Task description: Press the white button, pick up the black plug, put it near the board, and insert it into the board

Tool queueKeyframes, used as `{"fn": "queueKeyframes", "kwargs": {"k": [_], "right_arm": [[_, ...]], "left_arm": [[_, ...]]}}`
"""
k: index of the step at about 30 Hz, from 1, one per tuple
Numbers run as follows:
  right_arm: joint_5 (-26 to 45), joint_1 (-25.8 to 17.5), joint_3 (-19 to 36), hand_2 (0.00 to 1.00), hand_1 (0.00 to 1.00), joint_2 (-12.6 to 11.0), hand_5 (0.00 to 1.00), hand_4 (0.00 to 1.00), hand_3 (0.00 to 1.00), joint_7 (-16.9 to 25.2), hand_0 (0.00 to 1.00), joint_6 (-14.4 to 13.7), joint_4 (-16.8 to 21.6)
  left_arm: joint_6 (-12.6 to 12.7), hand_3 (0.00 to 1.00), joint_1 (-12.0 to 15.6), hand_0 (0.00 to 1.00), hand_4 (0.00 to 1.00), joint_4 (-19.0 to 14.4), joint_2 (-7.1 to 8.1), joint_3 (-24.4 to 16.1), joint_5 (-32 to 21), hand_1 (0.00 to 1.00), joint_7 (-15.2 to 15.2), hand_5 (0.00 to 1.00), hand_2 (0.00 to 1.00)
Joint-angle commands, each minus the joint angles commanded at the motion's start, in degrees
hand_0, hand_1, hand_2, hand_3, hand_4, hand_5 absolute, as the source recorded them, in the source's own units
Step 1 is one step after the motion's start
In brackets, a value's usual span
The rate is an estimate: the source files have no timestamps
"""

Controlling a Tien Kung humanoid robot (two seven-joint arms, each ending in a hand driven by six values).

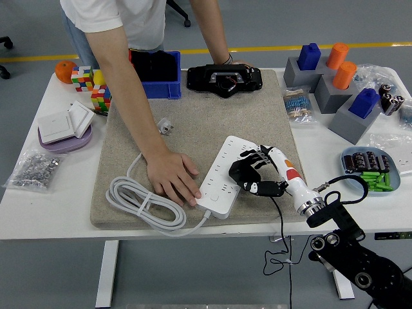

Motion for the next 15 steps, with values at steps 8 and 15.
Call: {"fn": "queueKeyframes", "kwargs": {"k": [8,15], "right_arm": [[0.4,0.3,-0.8,0.537,0.53,0.1,0.017,0.919,0.58,1.1,0.487,-2.0,-0.6],[0.4,0.5,-1.4,0.53,0.517,0.4,0.002,0.888,0.577,1.3,0.48,-2.3,-0.9]], "left_arm": [[0.0,0.681,0.1,0.707,0.649,0.0,0.01,0.2,-0.1,0.663,0.0,0.283,0.589],[0.0,0.681,0.2,0.707,0.65,0.0,-0.05,0.1,-0.1,0.663,0.0,0.283,0.59]]}}
